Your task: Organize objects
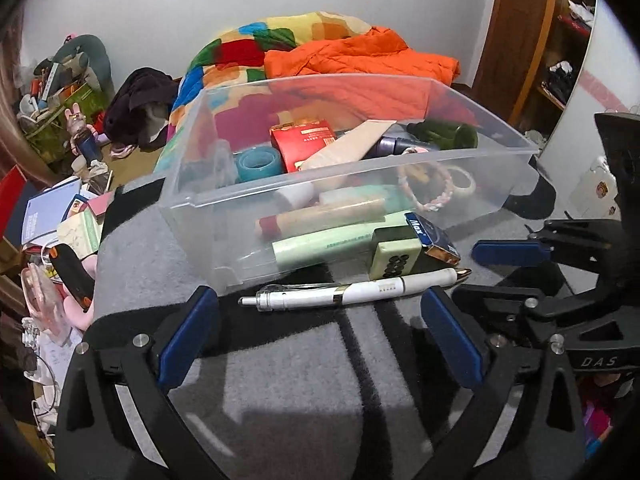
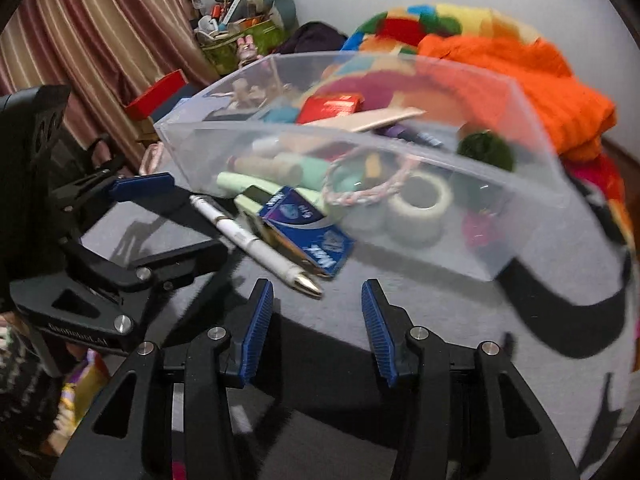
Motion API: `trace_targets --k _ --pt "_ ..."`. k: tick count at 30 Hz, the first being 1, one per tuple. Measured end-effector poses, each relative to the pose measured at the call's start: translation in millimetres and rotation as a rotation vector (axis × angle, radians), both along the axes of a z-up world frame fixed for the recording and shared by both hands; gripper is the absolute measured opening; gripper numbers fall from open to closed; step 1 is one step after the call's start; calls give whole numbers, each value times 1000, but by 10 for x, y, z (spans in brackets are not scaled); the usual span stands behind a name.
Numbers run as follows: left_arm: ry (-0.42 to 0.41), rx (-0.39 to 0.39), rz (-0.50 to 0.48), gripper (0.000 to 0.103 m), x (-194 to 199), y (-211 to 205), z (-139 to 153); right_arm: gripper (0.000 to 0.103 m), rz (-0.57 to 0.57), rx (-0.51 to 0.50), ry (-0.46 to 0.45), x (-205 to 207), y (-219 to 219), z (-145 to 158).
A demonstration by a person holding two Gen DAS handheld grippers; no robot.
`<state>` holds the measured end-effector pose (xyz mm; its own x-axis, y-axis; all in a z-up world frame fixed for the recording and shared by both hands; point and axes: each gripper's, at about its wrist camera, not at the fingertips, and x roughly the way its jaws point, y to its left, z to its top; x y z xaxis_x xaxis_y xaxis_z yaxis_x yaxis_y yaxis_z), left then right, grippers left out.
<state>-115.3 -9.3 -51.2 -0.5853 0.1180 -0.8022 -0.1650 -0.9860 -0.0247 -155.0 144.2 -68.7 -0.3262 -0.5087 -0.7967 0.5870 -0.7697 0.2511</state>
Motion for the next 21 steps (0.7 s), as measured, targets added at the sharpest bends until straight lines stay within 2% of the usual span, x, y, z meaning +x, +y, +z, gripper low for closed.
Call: trace_targets --k 2,6,7,9,11,14,21 --pt "6 9 9 103 20 -33 11 34 41 -15 -14 19 -51 -5" --pt "20 -12 31 103 51 -86 38 28 137 -7 11 187 -162 8" --pt "20 -14 36 103 54 -96 42 25 188 -30 -4 246 -179 19" --pt "27 -10 52 103 64 -149 61 24 214 -41 1 320 -169 40" --pt "32 -3 74 103 79 -210 81 24 193 -1 48 346 -185 73" --pt "47 28 108 103 162 -340 118 24 202 38 58 298 -275 91" --pt "55 84 152 103 380 -598 125 24 283 171 103 205 -838 64"
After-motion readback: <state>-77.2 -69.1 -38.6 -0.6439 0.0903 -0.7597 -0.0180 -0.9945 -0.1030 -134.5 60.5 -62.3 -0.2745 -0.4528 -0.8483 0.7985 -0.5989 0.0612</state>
